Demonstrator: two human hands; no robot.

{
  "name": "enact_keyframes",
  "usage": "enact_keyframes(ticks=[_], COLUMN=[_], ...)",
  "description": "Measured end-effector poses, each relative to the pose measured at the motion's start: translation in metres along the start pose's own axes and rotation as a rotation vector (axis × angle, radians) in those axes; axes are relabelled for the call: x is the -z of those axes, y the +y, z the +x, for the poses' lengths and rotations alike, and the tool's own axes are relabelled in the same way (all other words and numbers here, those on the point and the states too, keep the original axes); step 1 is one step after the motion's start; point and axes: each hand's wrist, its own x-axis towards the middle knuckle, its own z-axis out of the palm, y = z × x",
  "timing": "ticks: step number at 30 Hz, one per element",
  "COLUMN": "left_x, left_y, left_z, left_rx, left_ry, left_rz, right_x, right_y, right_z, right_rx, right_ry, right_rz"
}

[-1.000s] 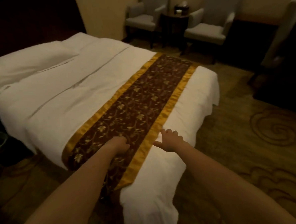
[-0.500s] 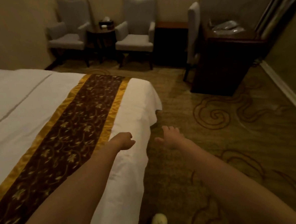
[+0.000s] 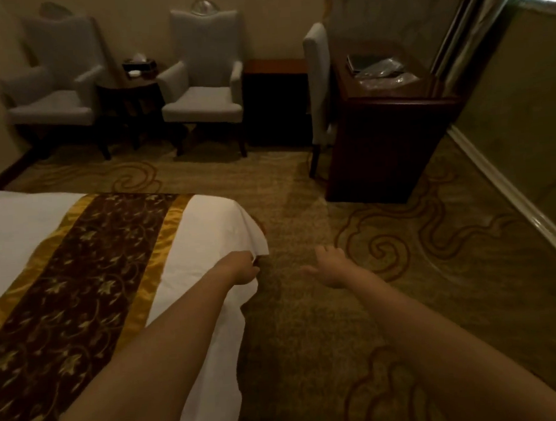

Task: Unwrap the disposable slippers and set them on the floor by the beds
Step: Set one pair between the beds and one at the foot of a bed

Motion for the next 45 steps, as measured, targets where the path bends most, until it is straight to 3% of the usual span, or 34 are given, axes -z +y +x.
enact_keyframes(ticks=[7,17,23,39,45], left_x=[0.059,0.155,0.214,0.396,0.453], left_y=[0.048,0.074,0.035,-0.071,-0.118], left_z=[0.14,0.328,0.419,0.706,0.809], left_rx=[-0.01,0.128,0.276,0.442,0.581], left_ry=[-0.005,-0.055,-0.023,-0.057,0.018], left_rz=[-0.025,-0.158,-0.191,-0.313,-0.46], right_x=[0.071,0.185,0.227,0.353,0.388], right_y=[0.037,0.045,-0.004,-0.165,-0.238], right_z=[0.143,0.374,0.502,0.844,0.984], right_rx=[0.003,0.111,0.215,0.424,0.573], right_ry=[-0.018,-0.154,-0.209,-0.272,-0.337], right_rz=[-0.001,-0.07,-0.138,-0.296,-0.4])
